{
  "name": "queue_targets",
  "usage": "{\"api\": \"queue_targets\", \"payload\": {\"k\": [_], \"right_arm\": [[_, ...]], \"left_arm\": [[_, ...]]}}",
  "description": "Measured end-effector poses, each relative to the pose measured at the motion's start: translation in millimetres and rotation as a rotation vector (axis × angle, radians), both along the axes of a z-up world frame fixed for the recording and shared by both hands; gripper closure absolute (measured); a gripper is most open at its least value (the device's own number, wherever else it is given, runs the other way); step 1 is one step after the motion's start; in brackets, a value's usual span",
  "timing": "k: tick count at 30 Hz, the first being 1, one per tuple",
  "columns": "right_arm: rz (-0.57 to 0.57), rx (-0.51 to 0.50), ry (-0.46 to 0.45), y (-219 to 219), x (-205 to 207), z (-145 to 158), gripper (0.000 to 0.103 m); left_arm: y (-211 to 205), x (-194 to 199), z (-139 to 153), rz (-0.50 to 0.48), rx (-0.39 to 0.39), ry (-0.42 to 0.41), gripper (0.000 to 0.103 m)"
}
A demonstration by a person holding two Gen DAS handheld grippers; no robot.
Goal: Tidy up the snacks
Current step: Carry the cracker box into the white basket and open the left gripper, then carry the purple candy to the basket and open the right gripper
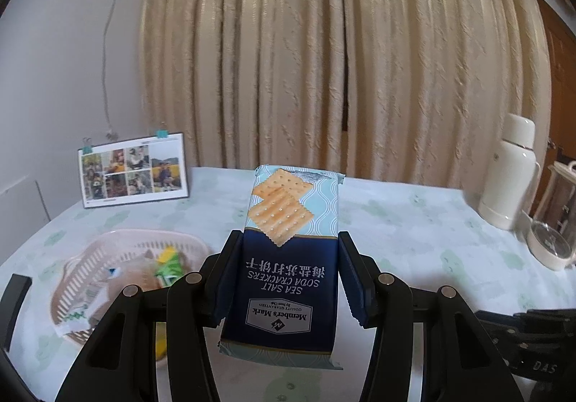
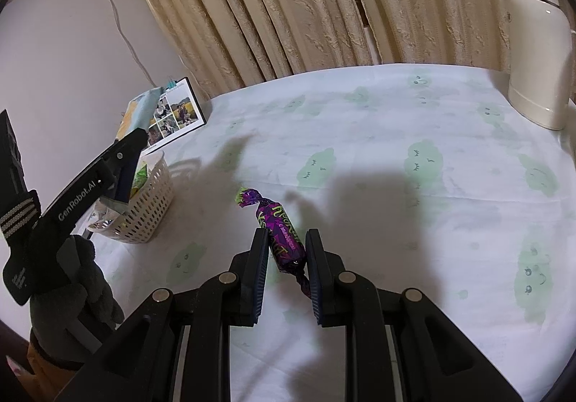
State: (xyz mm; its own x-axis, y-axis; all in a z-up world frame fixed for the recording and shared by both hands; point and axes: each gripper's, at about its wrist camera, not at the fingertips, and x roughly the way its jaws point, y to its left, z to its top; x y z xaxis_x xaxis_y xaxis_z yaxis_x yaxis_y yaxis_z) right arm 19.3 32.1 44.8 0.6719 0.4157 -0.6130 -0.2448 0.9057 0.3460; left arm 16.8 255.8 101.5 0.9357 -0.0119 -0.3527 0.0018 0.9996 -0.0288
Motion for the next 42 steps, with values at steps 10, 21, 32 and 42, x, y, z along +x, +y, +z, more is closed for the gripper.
{"api": "queue_targets", "payload": {"k": [10,21,32,42], "right_arm": [[0.034,0.076,0.002,9.3,-0.5,3.8,0.084],[0.117,0.123,-0.008,51.2,8.3,24.7,0.084],[-0.038,-0.012,0.115,64.7,32.9,-5.3,0.076],[-0.013,-0.155,0.192,90.0,41.7,-36.5,0.076]], "left_arm": [[82.2,-0.4,-7.3,0.161,-0.078,0.046,0.051],[131.5,-8.3,-16.4,0.245,-0.121,0.046,0.045],[158.6,-20.8,-22.3,0.309,-0.198,0.001,0.034],[169.3,-27.7,-20.5,0.337,-0.225,-0.018,0.027]]}}
